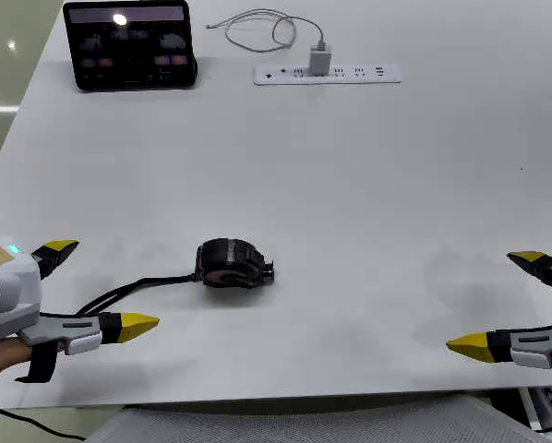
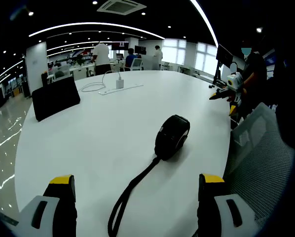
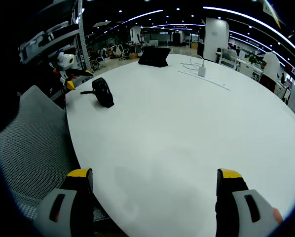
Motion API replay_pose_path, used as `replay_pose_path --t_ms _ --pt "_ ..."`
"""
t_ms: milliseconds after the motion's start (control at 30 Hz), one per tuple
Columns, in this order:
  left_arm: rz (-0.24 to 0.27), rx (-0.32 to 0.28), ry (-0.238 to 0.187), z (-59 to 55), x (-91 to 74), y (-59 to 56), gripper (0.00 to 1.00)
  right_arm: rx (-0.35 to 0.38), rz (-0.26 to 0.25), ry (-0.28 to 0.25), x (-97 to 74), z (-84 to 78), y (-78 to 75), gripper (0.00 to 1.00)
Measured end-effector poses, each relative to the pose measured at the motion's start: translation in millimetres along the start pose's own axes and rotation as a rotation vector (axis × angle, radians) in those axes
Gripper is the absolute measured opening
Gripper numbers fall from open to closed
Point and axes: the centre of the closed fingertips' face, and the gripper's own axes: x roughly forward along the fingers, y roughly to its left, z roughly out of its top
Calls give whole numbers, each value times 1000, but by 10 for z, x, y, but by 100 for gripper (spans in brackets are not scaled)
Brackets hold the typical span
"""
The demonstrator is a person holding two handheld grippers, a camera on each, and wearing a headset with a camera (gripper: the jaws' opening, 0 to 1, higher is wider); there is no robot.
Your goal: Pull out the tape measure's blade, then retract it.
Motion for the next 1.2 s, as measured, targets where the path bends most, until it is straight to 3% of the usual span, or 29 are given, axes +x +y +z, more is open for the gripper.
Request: replay_pose_path --t_ms 467,867,1200 --pt "11 -5 -14 27 -37 38 100 -24 2 -2 32 13 8 100" --pt "8 0 -10 38 -25 -9 100 -10 -2 -4 0 -19 -6 100" --pt "16 -1 -14 70 -43 26 100 1 5 -10 9 -2 25 100"
